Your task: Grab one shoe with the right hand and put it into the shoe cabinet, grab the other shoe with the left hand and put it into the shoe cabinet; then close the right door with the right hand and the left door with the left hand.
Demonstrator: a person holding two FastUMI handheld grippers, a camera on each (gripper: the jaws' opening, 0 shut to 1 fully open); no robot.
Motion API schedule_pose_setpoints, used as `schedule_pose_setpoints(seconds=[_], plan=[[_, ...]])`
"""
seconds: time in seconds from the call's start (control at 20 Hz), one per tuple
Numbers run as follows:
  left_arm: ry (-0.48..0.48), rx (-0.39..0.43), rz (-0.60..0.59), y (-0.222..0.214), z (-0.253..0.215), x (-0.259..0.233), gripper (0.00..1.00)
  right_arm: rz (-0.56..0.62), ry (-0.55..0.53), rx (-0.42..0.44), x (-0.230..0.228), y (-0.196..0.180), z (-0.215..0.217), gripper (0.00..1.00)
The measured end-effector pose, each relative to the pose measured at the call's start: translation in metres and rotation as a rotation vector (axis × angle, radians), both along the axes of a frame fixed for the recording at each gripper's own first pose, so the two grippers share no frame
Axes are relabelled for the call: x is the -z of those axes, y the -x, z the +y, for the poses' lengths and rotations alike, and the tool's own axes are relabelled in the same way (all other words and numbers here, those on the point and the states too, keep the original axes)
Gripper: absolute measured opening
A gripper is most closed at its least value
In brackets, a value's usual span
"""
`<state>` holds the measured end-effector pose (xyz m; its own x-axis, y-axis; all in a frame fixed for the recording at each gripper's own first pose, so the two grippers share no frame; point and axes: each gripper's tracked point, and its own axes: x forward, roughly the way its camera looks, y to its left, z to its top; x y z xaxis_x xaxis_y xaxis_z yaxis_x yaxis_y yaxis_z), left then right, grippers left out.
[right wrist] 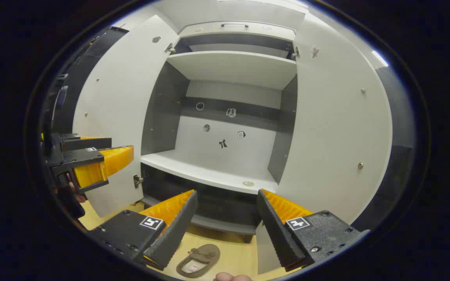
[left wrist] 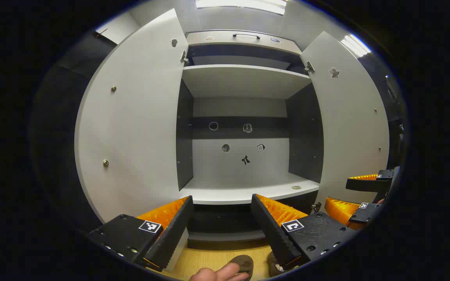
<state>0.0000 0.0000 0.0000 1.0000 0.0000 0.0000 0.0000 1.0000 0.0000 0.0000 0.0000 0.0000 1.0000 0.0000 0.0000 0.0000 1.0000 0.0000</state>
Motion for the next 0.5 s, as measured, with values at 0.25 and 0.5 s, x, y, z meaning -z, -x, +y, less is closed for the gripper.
schedule_pose_setpoints(seconds=[0.25, 0.5], plan=[[-0.002, -0.004, 0.004, 0.001, -0.001, 0.002, 0.96, -0.045, 0.009, 0.033, -0.01, 0.007, -0.01, 0.99], [-0.009, 0.01, -0.013, -0.001, -0.009, -0.003, 0.96, -0.065, 0.001, 0.046, -0.014, 0.007, -0.018, 0.99]])
